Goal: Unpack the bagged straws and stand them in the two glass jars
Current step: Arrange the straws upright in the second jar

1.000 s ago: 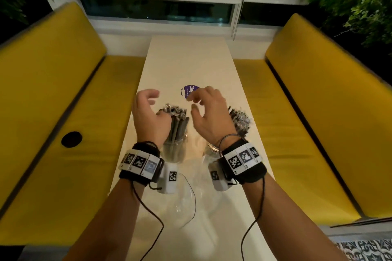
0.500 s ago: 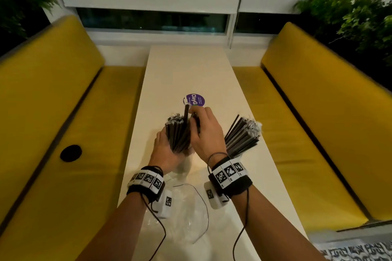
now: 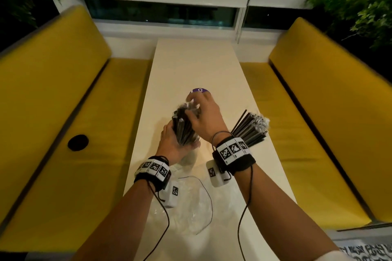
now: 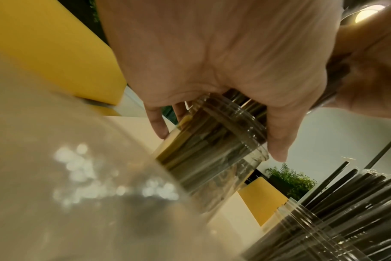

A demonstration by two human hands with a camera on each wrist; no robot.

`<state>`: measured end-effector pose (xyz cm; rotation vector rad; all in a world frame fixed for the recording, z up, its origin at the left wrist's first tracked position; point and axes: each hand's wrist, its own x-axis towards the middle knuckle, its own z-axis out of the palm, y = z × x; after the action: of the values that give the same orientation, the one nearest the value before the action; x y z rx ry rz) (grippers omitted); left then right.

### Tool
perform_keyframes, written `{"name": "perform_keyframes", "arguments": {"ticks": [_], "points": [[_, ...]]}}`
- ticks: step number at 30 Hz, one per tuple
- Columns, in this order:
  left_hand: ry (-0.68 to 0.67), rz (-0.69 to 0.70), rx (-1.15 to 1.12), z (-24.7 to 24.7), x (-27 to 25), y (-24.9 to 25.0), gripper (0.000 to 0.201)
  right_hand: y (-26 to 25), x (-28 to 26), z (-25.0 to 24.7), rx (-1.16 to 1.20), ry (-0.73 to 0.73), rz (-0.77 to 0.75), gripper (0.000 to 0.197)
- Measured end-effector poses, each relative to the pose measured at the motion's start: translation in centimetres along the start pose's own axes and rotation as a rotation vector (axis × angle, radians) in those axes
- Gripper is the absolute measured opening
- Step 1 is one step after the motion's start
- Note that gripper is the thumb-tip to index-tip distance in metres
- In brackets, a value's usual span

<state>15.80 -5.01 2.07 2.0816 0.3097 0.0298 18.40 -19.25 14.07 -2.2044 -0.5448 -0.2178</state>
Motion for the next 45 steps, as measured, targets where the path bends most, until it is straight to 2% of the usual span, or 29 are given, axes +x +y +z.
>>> {"name": "perform_keyframes", "arguments": {"ticks": [1, 2, 4, 5, 6, 8, 12, 13, 14, 17, 18, 20, 22, 24, 26, 28, 29, 31, 34, 35, 37, 38, 41, 43, 45], "points": [[-0.010, -0.001, -0.010, 0.3, 0.5, -0.7, 0.112, 0.1, -0.2, 0.0, 0.020, 0.086, 0.034, 0.028], [-0.016, 0.007, -0.010, 0.5, 0.8, -1.3, 0.111, 0.2, -0.5, 0.1, -0.008, 0.098, 0.077, 0.031], [-0.002, 0.024, 0.000, 0.6, 0.9, -1.8, 0.114, 0.5, -1.0, 0.3, -0.213, -0.062, 0.162, 0.050], [0.007, 0.046, 0.005, 0.4, 0.6, -1.3, 0.115, 0.6, -1.1, 0.2, -0.278, -0.108, 0.173, 0.061], [0.012, 0.061, 0.009, 0.2, 0.4, -1.0, 0.116, 0.4, -0.9, -0.1, -0.278, -0.090, 0.161, 0.066], [0.011, 0.045, 0.012, 0.1, 0.2, -0.3, 0.114, -0.1, -0.1, -0.4, -0.218, -0.057, 0.073, 0.061], [0.011, 0.000, 0.000, 0.3, 0.4, 0.1, 0.107, -0.6, 1.9, 0.6, -0.207, -0.361, -0.022, 0.033], [0.006, 0.005, 0.013, 0.4, 0.6, -0.1, 0.104, -0.7, 2.0, 0.7, -0.179, -0.366, -0.027, 0.026], [0.002, -0.004, 0.003, 0.3, 0.5, -0.1, 0.106, -0.7, 2.1, 0.7, -0.142, -0.315, -0.018, 0.021], [0.006, -0.015, -0.032, 0.4, 0.4, -0.4, 0.118, -0.1, 1.8, 0.4, -0.030, -0.014, 0.062, 0.019], [0.002, -0.002, -0.025, 0.3, 0.2, -0.4, 0.119, 0.1, 1.6, 0.3, -0.094, -0.008, 0.119, 0.021], [-0.007, 0.023, 0.006, 0.2, 0.1, -0.6, 0.122, 0.5, 1.3, 0.3, -0.293, -0.115, 0.235, 0.033], [-0.030, 0.022, 0.017, 0.2, 0.1, -0.7, 0.122, 0.6, 1.5, 0.1, -0.223, -0.081, 0.277, 0.039], [-0.026, -0.018, 0.018, 0.4, 0.3, -0.8, 0.124, 0.2, 2.1, -0.2, -0.090, -0.063, 0.164, 0.041], [0.004, -0.054, -0.009, 0.6, 0.7, -0.9, 0.127, -0.1, 2.5, 0.2, -0.094, -0.233, -0.017, 0.044], [-0.003, -0.080, -0.017, 0.6, 0.7, -0.9, 0.124, -0.6, 2.8, 0.9, -0.109, -0.393, -0.118, 0.031], [-0.007, -0.076, -0.011, 0.9, 1.0, -1.5, 0.124, -0.6, 2.8, 1.2, -0.091, -0.401, -0.120, 0.022], [0.004, -0.055, -0.026, 0.6, 0.7, -1.1, 0.126, -0.3, 2.9, 1.2, -0.010, -0.270, -0.059, 0.016], [-0.022, -0.038, -0.048, 0.3, 0.2, -0.9, 0.130, 0.7, 2.5, 0.8, 0.110, 0.060, 0.068, 0.017], [-0.031, -0.038, -0.040, 0.3, 0.1, -0.9, 0.130, 0.8, 2.3, 0.7, 0.070, 0.067, 0.094, 0.019], [-0.031, -0.017, -0.042, -0.1, -0.4, -0.6, 0.130, 0.8, 1.5, 0.6, -0.092, -0.059, 0.128, 0.032], [-0.033, -0.014, -0.051, -0.2, -0.6, -0.5, 0.130, 0.7, 0.9, 0.4, -0.111, -0.054, 0.144, 0.036], [-0.027, -0.028, -0.044, 0.2, 0.0, -1.0, 0.130, 0.2, -0.9, -0.2, -0.063, 0.088, 0.108, 0.052], [-0.025, -0.006, -0.054, 0.6, 0.7, -2.1, 0.121, -0.3, -2.5, 0.9, -0.187, 0.005, 0.080, 0.069], [-0.024, 0.012, -0.037, 0.1, 0.1, -1.4, 0.117, -0.1, -3.3, 2.6, -0.181, -0.071, 0.080, 0.068]]}}
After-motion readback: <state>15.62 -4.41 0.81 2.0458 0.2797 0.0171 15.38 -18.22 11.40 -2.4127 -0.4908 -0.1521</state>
